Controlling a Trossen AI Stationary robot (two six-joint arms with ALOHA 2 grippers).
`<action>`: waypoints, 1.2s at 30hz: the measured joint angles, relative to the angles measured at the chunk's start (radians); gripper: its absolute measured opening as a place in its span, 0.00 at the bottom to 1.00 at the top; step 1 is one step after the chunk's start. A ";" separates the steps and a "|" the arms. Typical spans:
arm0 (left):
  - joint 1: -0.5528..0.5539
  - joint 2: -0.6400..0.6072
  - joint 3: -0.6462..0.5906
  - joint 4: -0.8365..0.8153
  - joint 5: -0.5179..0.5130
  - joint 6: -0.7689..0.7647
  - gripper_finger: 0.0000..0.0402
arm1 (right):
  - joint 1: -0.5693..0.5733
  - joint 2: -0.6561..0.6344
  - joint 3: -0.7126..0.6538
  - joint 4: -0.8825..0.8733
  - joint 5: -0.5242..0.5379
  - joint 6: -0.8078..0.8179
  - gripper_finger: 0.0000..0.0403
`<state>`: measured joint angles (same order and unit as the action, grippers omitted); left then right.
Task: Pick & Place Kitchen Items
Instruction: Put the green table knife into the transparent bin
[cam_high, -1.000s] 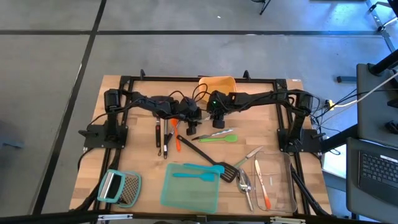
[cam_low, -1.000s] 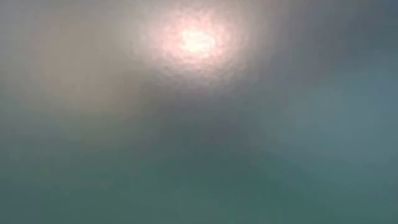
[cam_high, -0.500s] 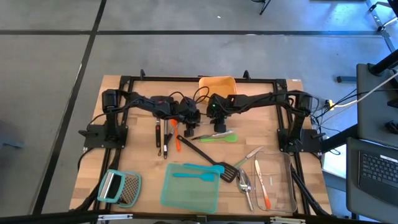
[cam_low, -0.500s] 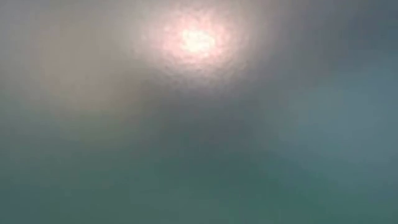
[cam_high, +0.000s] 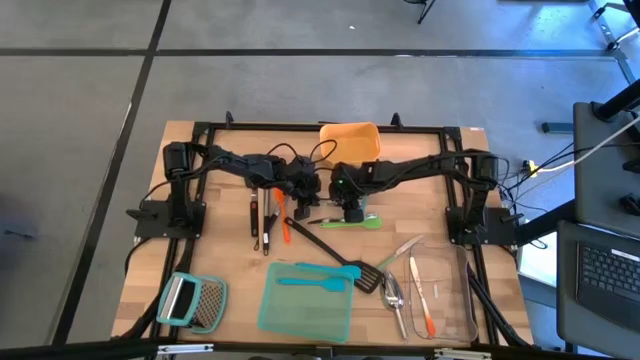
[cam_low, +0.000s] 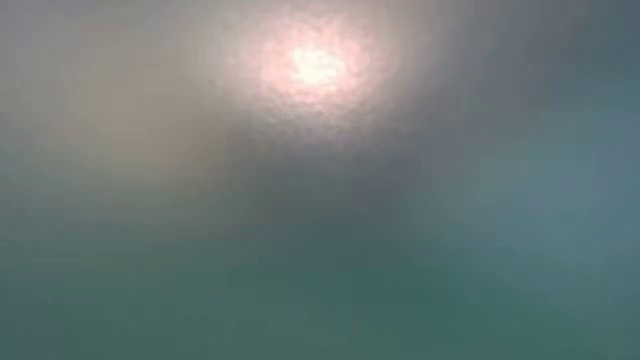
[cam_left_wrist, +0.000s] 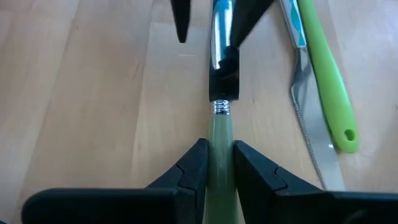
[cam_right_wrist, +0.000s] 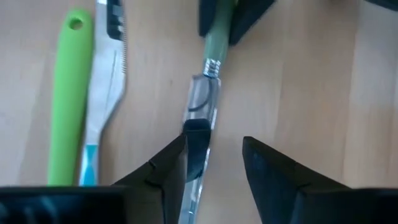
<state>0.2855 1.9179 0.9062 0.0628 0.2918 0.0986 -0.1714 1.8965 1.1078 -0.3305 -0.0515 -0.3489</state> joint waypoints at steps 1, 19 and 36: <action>0.000 0.000 0.000 -0.001 0.004 -0.001 0.15 | 0.004 0.000 0.000 0.001 0.000 0.000 0.40; 0.057 0.002 -0.001 -0.014 0.124 -0.134 0.13 | 0.062 0.000 -0.001 -0.022 0.045 0.024 0.41; 0.060 0.002 -0.001 -0.010 0.147 -0.158 0.13 | 0.087 0.000 0.065 -0.081 0.130 0.036 0.41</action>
<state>0.3454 1.9194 0.9054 0.0525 0.4384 -0.0592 -0.0841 1.8961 1.1732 -0.4117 0.0784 -0.3125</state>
